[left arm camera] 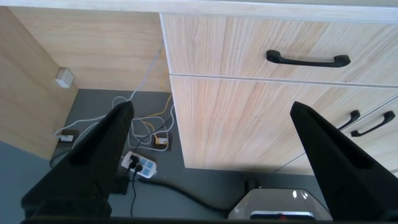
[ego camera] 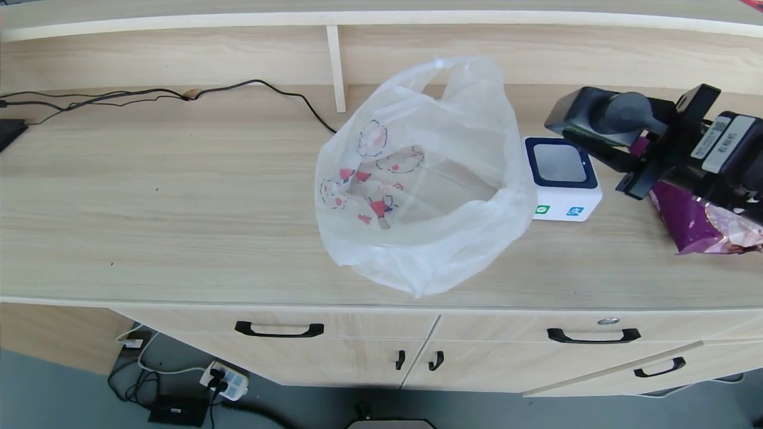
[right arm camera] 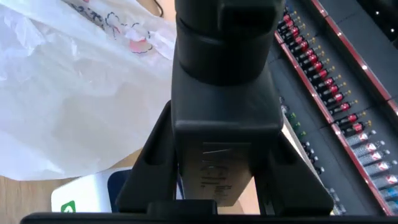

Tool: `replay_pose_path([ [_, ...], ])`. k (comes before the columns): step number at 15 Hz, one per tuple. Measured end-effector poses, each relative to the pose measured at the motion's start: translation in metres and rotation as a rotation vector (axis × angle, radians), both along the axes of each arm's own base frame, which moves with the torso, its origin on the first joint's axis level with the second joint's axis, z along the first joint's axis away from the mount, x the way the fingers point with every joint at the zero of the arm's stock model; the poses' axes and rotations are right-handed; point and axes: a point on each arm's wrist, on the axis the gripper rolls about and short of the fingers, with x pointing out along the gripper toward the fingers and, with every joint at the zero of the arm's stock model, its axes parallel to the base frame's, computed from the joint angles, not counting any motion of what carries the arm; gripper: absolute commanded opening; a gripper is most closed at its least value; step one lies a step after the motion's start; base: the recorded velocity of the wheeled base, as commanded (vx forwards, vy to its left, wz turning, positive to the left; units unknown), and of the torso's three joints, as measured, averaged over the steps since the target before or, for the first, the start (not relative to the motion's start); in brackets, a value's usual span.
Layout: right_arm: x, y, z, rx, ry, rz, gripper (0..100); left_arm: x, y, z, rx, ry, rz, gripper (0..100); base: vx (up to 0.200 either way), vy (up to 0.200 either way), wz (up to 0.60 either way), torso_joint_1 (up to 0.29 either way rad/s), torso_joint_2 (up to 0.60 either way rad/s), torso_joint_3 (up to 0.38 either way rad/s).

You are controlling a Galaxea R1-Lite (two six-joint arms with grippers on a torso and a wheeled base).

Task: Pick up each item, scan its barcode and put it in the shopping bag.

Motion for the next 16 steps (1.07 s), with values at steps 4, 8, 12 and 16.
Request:
replay_pose_path([
  [4, 0.005, 0.002, -0.005, -0.030, -0.022, 0.007, 0, 0.000, 0.000, 0.000, 0.000, -0.001, 0.000, 100, 0.000, 0.000, 0.00, 0.000, 0.00, 0.000],
  [8, 0.010, 0.011, -0.009, -0.049, -0.036, 0.031, 0, 0.000, 0.000, 0.000, -0.018, -0.004, -0.001, 100, 0.000, 0.000, 0.00, 0.000, 0.00, 0.000],
  [12, 0.013, 0.009, -0.015, -0.052, -0.017, 0.024, 0, 0.000, 0.000, 0.000, -0.019, -0.004, 0.000, 100, 0.000, 0.000, 0.00, 0.000, 0.00, 0.000],
  [16, 0.016, 0.002, -0.020, -0.058, -0.003, -0.001, 0, 0.000, 0.000, 0.001, -0.014, -0.006, 0.000, 100, 0.000, 0.000, 0.00, 0.000, 0.00, 0.000],
])
